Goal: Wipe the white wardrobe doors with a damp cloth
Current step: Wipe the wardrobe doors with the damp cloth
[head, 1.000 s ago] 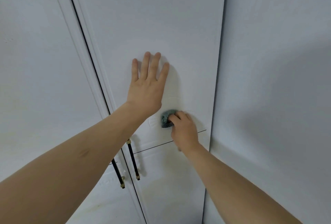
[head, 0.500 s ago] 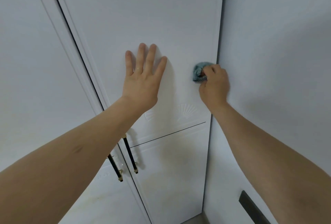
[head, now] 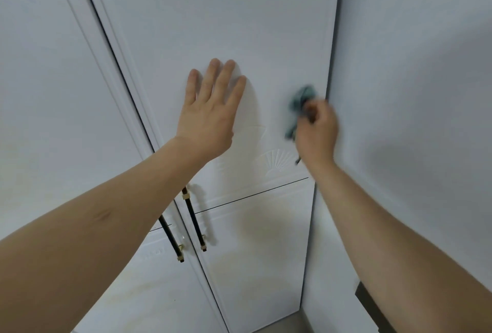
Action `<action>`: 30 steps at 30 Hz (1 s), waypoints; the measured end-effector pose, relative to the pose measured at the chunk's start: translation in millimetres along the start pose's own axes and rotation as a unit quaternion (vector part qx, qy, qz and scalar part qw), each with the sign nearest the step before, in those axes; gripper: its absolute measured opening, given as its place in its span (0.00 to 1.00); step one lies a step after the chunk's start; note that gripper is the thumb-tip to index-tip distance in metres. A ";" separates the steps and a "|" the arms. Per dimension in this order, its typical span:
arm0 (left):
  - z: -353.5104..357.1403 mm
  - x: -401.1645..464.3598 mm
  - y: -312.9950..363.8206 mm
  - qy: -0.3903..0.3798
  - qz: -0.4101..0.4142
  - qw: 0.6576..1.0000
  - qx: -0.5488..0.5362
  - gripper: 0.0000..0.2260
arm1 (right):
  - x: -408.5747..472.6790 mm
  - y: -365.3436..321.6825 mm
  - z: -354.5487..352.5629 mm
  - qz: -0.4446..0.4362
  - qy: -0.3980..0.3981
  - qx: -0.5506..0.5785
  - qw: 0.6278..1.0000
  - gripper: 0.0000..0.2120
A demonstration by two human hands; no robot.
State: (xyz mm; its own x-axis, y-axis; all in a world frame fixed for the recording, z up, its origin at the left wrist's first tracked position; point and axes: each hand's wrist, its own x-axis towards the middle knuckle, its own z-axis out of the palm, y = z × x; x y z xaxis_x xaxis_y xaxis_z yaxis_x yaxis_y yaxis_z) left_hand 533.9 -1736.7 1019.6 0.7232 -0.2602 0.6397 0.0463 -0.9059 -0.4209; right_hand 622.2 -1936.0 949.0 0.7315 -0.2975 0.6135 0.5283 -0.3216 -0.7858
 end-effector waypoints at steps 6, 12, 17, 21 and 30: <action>-10.4 -15.1 -28.2 0.074 0.002 0.997 -0.022 0.33 | -5.9 -64.1 50.2 -0.214 -0.025 -0.082 0.973 0.21; -3.4 -49.1 -44.9 0.059 0.008 0.998 -0.017 0.31 | -121.1 7.2 78.3 -0.342 -0.155 -0.161 0.913 0.20; 1.1 -78.6 -46.7 0.018 -0.013 0.999 -0.025 0.29 | -113.6 -3.6 73.8 -0.288 -0.211 -0.098 0.929 0.18; 1.3 -91.6 -53.4 -0.007 -0.055 0.996 -0.063 0.25 | -82.9 -56.5 69.5 -0.249 -0.098 -0.021 0.963 0.18; 6.7 -112.0 -56.3 -0.047 -0.016 0.995 -0.090 0.23 | -139.2 -29.0 101.5 -0.314 -0.164 -0.129 0.926 0.20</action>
State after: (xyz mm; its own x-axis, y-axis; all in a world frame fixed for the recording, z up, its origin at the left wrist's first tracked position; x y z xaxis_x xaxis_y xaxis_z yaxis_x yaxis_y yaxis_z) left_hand 454.9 -1654.4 967.3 0.7851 -0.2057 0.5841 -0.0481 -0.9606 -0.2737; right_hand 548.8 -1794.0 878.4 0.4286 0.2968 0.8533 0.8045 -0.5552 -0.2109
